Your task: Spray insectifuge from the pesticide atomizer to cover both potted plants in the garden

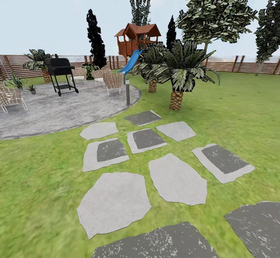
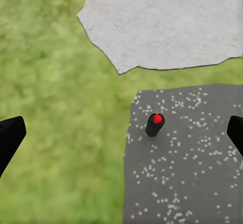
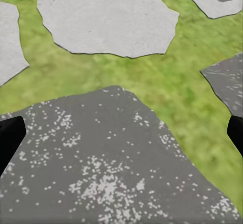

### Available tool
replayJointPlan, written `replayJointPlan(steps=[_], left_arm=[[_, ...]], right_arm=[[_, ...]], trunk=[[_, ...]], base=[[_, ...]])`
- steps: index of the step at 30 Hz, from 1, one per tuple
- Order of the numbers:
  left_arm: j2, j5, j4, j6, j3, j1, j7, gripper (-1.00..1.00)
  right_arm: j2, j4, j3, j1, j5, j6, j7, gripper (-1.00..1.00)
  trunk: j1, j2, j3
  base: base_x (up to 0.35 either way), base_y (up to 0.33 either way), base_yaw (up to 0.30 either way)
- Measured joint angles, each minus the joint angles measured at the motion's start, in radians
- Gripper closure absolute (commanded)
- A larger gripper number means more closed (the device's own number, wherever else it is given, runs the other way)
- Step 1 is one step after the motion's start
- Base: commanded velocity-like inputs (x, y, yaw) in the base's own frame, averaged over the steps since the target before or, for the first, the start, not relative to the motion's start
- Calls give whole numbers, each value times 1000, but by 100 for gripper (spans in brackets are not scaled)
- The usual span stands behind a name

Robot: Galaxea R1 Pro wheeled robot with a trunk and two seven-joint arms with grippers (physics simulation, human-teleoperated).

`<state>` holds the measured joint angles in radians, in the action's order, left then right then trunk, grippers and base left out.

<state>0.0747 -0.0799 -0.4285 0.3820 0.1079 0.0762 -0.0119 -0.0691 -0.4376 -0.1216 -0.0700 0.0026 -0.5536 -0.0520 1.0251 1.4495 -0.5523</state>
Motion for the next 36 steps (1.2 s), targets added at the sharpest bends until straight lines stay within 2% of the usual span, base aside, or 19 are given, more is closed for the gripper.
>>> replayJointPlan(steps=[24,29,36], left_arm=[[0,2,7,0,-1,0,2,-100],[0,2,8,0,-1,0,1,-100],[0,2,0,0,-1,-2,0,-100]], right_arm=[[0,-1,0,0,-1,0,-1,-100],[0,-1,-1,0,-1,0,-2,-100],[0,-1,-1,0,-1,0,-3,-100]], trunk=[[88,161,-72],[107,196,-88],[107,196,-88]], base=[[0,0,4],[0,0,200],[0,0,268]])
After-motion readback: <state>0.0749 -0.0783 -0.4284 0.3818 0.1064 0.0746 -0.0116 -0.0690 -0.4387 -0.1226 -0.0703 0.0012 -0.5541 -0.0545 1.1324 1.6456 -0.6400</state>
